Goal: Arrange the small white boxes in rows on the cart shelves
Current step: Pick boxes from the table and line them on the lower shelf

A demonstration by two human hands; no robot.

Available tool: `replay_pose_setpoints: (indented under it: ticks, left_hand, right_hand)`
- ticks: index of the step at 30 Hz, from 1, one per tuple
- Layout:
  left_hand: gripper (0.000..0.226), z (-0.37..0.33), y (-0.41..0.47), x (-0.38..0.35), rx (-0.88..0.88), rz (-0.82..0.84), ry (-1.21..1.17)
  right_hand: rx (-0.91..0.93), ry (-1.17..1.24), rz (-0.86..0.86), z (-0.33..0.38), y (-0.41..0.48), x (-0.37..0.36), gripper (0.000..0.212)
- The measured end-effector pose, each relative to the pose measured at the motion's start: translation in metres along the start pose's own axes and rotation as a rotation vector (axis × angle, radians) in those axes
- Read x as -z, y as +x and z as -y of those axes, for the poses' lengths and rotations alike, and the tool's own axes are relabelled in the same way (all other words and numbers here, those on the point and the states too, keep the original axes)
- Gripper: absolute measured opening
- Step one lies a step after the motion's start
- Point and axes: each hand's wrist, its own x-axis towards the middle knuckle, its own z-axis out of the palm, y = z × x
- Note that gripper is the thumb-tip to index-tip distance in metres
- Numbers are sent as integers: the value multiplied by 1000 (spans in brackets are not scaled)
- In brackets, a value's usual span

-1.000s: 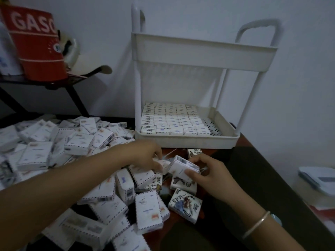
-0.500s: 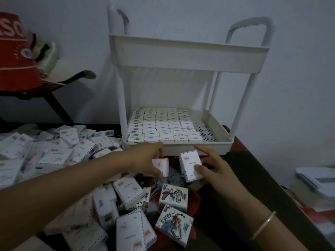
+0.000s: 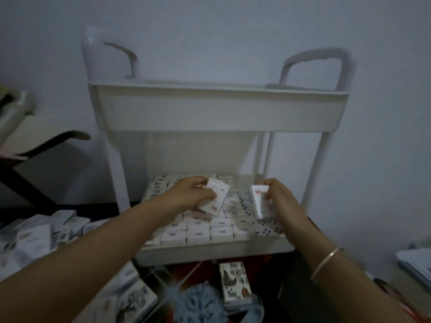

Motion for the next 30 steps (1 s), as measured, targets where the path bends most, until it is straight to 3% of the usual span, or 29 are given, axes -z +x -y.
replay_pose_setpoints:
  ticks: [4,7,11,13,17,19,23,27,30]
  left_hand:
    - [45,6,40,4,49,-77,-143]
    - [37,6,74,10,79,-257,-72]
    - [16,7,107,14,-165,-400,-11]
    - [21,10,117,14,-306,-388,53]
    - [38,24,139,6,-471,-280,371]
    - [44,29,147,2,-517,-319,466]
    - [34,32,162,-7,-562,-428,424]
    - [27,33,169,-21,-575,-374,386]
    - [26,34,171,-24,-604,-395,335]
  right_hand:
    - [29,-241,-47,-9,67,-13,24]
    - [65,-451,-67,-13,107,-26,37]
    - [154,-774,15,-21,138,-46,27]
    - [224,-862,49,-26,148,-54,32]
    - [212,-813,170,-41,163,-61,37]
    - [173,-723,206,-45,167,-58,37]
    - [148,-583,286,-53,171,-52,36]
    - [148,-505,327,-53,169,-51,39]
    - [116,-428,258,-54,170,-51,34]
